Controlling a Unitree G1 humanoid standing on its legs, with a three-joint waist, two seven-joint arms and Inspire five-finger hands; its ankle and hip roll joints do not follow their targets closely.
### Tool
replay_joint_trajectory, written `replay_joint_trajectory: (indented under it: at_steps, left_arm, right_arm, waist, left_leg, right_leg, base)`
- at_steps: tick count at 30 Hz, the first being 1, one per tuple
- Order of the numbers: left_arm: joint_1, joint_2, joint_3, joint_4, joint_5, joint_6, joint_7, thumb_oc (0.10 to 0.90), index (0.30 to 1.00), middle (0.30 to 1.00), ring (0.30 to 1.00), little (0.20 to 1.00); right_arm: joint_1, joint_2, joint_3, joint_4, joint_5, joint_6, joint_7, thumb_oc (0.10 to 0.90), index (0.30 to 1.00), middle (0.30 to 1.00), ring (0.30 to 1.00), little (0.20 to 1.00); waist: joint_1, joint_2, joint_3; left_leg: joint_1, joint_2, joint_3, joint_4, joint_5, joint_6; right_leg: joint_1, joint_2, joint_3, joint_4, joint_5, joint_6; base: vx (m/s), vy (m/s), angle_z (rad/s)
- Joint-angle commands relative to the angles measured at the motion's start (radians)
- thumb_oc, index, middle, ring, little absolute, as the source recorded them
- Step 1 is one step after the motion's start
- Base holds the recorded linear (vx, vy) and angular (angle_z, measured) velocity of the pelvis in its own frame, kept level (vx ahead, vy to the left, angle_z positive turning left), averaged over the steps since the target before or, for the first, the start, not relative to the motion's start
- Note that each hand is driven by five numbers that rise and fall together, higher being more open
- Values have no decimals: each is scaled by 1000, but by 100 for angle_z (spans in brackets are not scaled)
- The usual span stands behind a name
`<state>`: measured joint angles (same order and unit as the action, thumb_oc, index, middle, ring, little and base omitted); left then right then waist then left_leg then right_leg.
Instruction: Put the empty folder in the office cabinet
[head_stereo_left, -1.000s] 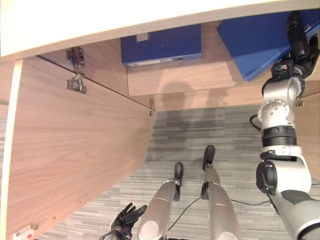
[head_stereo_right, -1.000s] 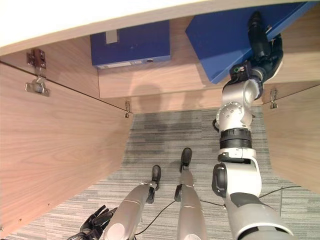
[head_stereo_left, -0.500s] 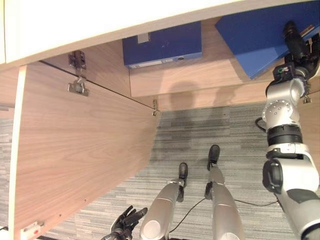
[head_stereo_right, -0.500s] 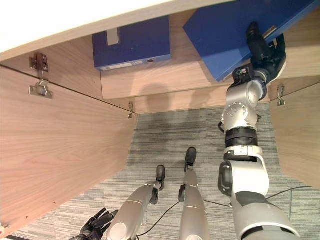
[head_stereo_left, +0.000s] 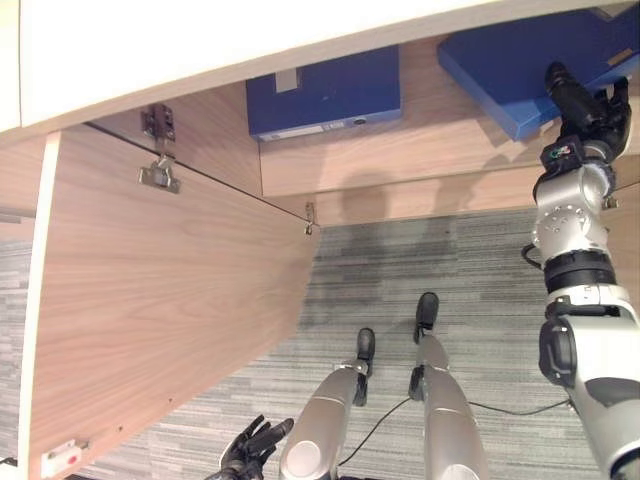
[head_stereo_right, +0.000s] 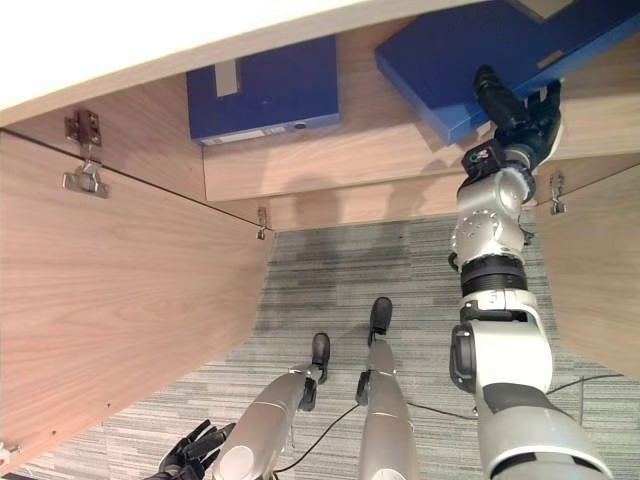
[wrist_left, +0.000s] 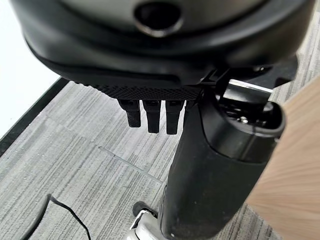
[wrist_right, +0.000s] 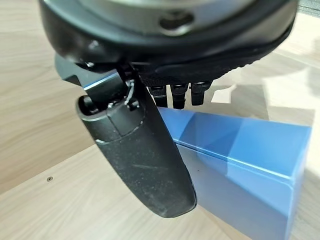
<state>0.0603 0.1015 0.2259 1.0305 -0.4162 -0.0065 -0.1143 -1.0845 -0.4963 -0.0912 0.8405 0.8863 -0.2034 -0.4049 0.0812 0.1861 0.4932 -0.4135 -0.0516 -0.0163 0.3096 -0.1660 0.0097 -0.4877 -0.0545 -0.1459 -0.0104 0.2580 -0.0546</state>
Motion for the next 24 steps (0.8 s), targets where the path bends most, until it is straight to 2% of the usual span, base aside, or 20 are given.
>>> replay_joint_trajectory:
  at_steps: [1,4,6,8,9,12,15,24]
  left_arm:
    - [139,84,12,15,35,-6,25,800,900,900,900,900]
    - [136,99,15,25,43,-9,19,800,900,900,900,900]
    - [134,124,8,34,51,-13,14,800,900,900,900,900]
    - [138,133,1,31,53,-15,11,800,900,900,900,900]
    - [143,153,-7,40,54,-18,4,800,900,900,900,900]
    - [137,175,-27,51,53,-23,4,800,900,900,900,900]
    - [137,186,-37,59,52,-25,7,800,900,900,900,900]
    - [135,215,-65,106,49,-33,16,800,900,900,900,900]
  right_arm:
    - [-126,-58,96,-11,-10,-29,107,800,900,900,900,900]
    - [-169,-113,233,73,-50,34,176,800,900,900,900,900]
    - [-226,-151,367,146,-111,84,223,800,900,900,900,900]
    - [-233,-158,404,155,-136,102,236,800,900,900,900,900]
    - [-257,-175,489,223,-169,135,267,800,900,900,900,900]
    - [-294,-185,600,273,-236,174,303,800,900,900,900,900]
    - [-308,-189,652,293,-258,189,318,800,900,900,900,900]
    - [-369,-244,929,290,-391,225,385,800,900,900,900,900]
  waist:
    - [13,35,-26]
    - [24,28,-23]
    - [43,20,-16]
    - [50,16,-12]
    - [63,8,-9]
    - [76,1,1]
    - [83,-4,7]
    - [103,-26,27]
  left_leg:
    - [267,133,-32,-397,123,-61]
    - [267,133,-35,-397,126,-64]
    - [267,133,-38,-397,127,-66]
    - [267,132,-39,-397,127,-66]
    - [268,131,-39,-397,129,-68]
    - [270,130,-41,-397,132,-68]
    - [272,130,-41,-397,133,-68]
    - [271,126,-49,-397,136,-70]
  right_leg:
    - [47,43,57,60,-184,104]
    - [45,43,55,61,-177,103]
    - [44,44,55,60,-169,100]
    - [43,45,54,60,-166,99]
    - [46,45,53,59,-162,97]
    - [49,46,52,58,-156,95]
    - [53,45,49,57,-155,93]
    - [63,45,47,44,-144,96]
  base:
    - [0,0,0]
    - [-6,-14,0]
    - [-23,-51,0]
    - [-14,-32,0]
    - [0,0,0]
    - [-2,-6,-1]
    - [0,0,0]
    - [0,0,0]
